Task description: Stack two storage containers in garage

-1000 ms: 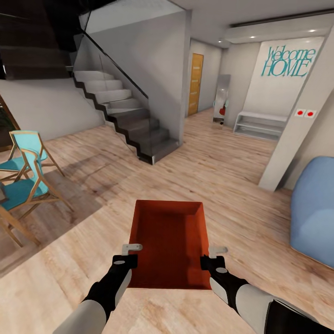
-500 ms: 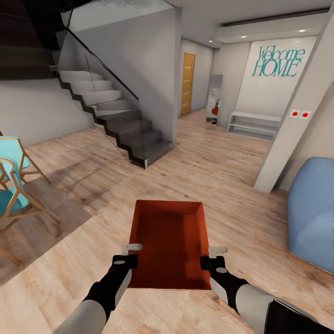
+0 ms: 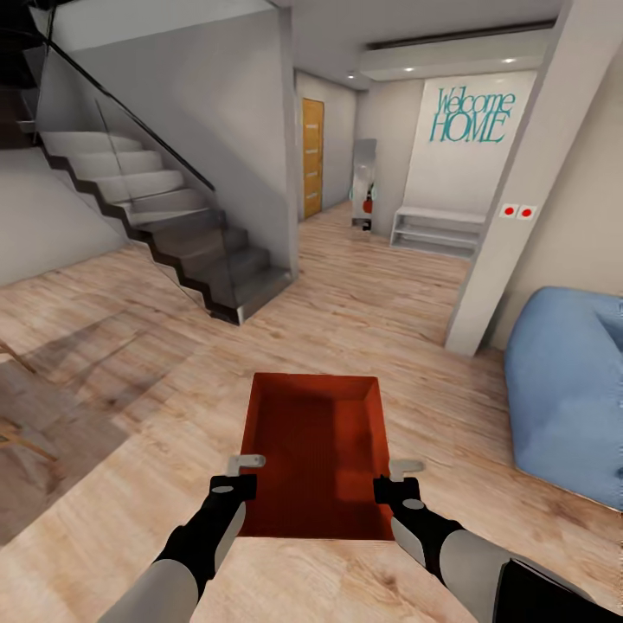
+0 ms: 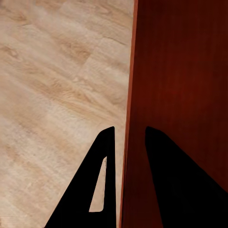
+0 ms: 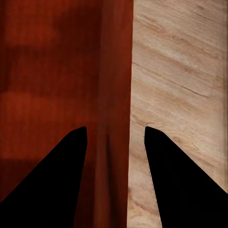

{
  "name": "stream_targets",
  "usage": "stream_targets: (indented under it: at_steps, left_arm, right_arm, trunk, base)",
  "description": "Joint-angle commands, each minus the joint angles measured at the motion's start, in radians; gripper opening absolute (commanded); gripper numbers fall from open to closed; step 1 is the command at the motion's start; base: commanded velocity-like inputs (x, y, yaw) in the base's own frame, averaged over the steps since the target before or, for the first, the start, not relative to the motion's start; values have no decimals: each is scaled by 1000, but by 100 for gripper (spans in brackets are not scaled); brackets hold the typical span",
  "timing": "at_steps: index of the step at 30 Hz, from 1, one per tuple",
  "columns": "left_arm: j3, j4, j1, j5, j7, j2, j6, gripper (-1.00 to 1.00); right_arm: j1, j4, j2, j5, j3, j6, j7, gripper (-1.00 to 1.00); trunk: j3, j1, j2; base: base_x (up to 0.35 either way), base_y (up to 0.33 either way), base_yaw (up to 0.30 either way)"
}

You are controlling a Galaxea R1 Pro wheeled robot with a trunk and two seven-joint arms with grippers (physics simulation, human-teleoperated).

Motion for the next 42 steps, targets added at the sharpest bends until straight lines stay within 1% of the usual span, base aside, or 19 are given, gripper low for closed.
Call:
stream_targets:
  at_steps: [1,11,42]
  left_arm:
    - [3,-4,0,-23,6,1,10,-100]
    - [2,-4,0,-23,6,1,11,-100]
    - [2,-5,0,-23,6,1,11,-100]
  right_arm:
    - [-1,2,-2,-12,-3,-4,-4,-100]
    - [-1,2,-2,-12,-3,-4,-4,-100]
    - [-1,2,-2,-12,-3,-4,-4,-100]
  trunk:
    - [-2,1,-2]
    - [-2,1,-2]
    - [-2,1,-2]
  base:
    - [322,0,-232]
    - [322,0,-205]
    - [322,0,-5]
